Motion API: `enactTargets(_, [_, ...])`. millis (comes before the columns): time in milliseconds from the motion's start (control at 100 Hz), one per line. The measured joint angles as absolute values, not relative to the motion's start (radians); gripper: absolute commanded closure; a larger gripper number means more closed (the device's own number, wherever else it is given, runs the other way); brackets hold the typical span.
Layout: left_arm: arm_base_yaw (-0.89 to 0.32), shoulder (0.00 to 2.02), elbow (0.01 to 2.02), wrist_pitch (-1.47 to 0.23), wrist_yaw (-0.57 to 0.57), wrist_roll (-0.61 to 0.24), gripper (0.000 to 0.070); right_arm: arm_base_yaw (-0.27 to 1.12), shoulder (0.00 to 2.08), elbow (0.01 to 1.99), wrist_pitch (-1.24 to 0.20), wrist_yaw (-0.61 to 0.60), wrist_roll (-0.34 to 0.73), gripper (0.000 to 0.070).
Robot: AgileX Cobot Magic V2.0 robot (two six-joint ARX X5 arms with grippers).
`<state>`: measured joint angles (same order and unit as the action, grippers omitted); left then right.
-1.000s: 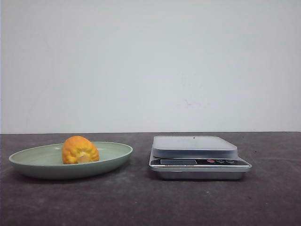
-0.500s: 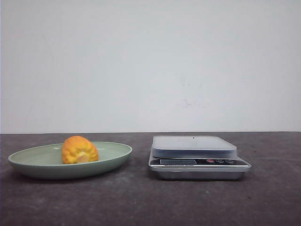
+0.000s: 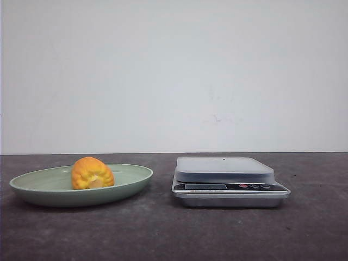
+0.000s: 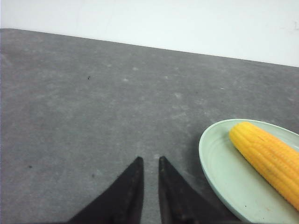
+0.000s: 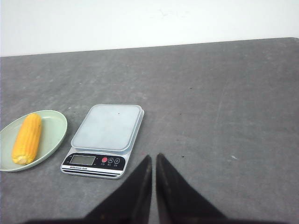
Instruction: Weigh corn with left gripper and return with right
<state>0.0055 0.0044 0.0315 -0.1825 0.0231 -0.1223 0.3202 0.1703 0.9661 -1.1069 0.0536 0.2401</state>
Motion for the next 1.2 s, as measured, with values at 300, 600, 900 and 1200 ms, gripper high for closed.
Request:
enactTargets(300, [0.006, 0.004, 0.031, -0.183, 0.023, -0.122, 0.0688, 0.32, 0.17, 0.966, -1.107, 0.054, 0.24, 0.0691])
enactTargets(600, [0.006, 0.004, 0.031, -0.183, 0.023, -0.122, 0.0688, 0.32, 0.17, 0.966, -1.107, 0.054, 0.24, 0.0691])
enactTargets(900, [0.006, 0.004, 0.031, -0.183, 0.023, -0.122, 0.0688, 0.176, 0.126, 0.829, -0.685, 0.12, 0.113, 0.0691])
enactTargets(1200, [0.006, 0.004, 0.031, -0.183, 0.023, -0.122, 0.0688, 0.017, 0.056, 0.316, -0.183, 0.025, 0.056, 0.0691])
